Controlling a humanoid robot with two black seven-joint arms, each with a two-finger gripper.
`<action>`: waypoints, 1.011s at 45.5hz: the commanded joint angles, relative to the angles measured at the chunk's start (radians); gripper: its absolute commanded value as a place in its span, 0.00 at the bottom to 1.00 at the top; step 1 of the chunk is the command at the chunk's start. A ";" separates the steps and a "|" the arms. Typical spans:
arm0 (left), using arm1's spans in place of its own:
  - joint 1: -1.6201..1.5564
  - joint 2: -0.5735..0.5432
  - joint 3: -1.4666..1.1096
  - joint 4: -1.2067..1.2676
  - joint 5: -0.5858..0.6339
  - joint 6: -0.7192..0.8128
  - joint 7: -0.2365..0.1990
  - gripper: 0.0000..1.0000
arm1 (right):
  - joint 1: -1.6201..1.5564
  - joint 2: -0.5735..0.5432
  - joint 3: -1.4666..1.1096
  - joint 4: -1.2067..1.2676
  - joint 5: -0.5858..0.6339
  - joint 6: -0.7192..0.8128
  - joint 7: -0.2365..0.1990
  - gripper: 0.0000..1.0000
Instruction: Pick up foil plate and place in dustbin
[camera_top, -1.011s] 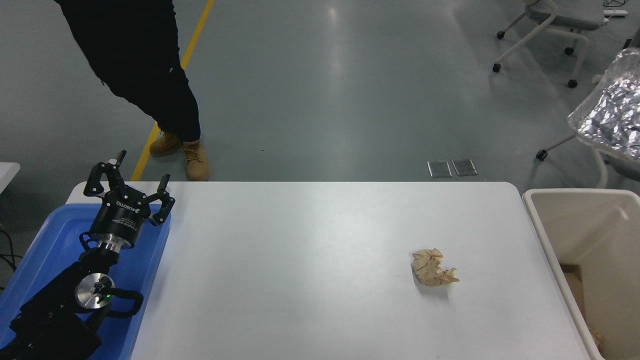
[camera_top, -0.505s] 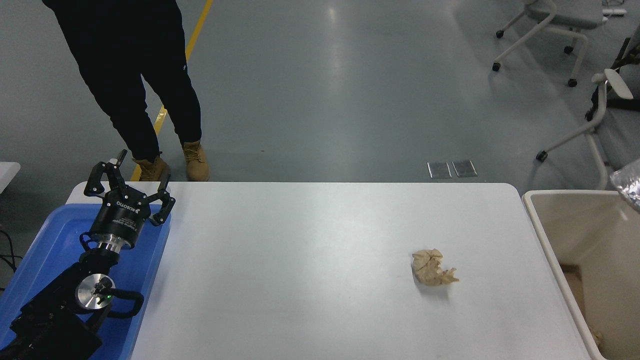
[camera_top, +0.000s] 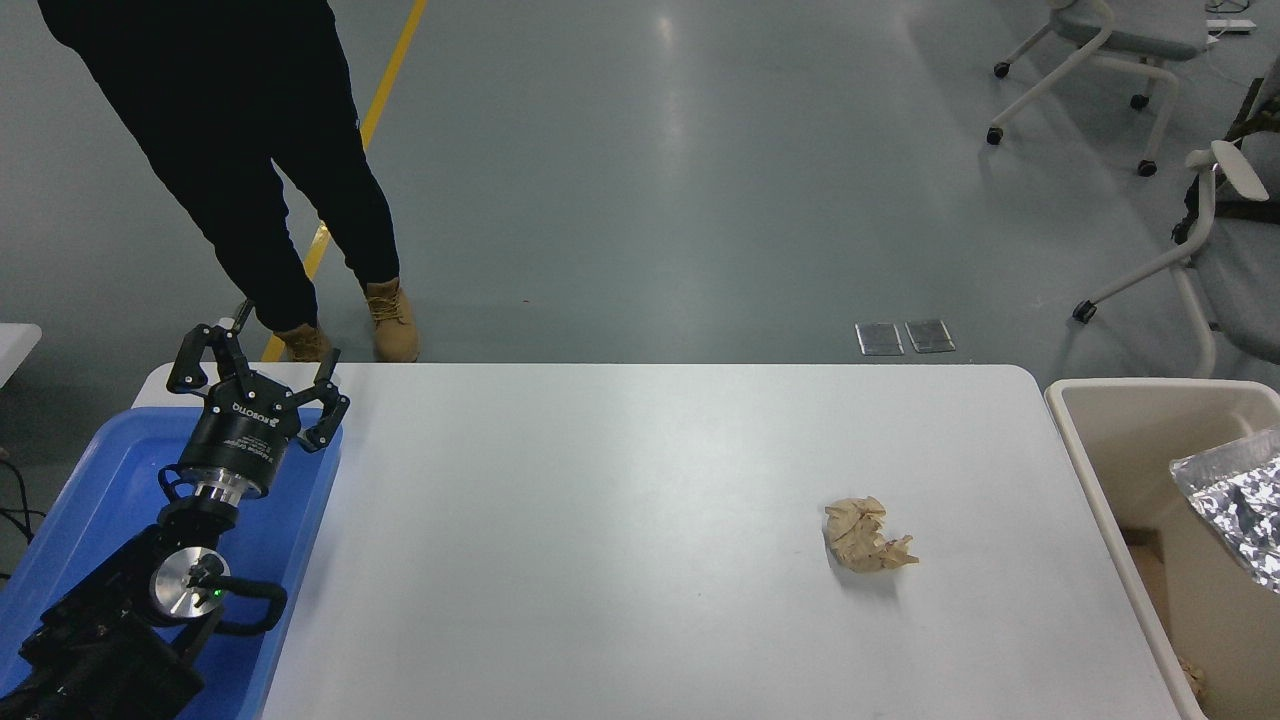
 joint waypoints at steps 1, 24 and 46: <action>0.000 0.001 0.000 0.000 0.001 0.000 0.001 0.98 | -0.020 0.022 0.014 -0.002 0.001 -0.014 -0.002 0.00; 0.000 0.001 0.001 0.000 0.001 0.000 0.001 0.98 | 0.021 0.033 -0.030 0.024 0.001 -0.006 0.001 1.00; 0.000 -0.001 0.000 0.000 -0.001 0.000 0.001 0.98 | 0.711 -0.007 -0.780 0.440 -0.005 0.020 0.004 1.00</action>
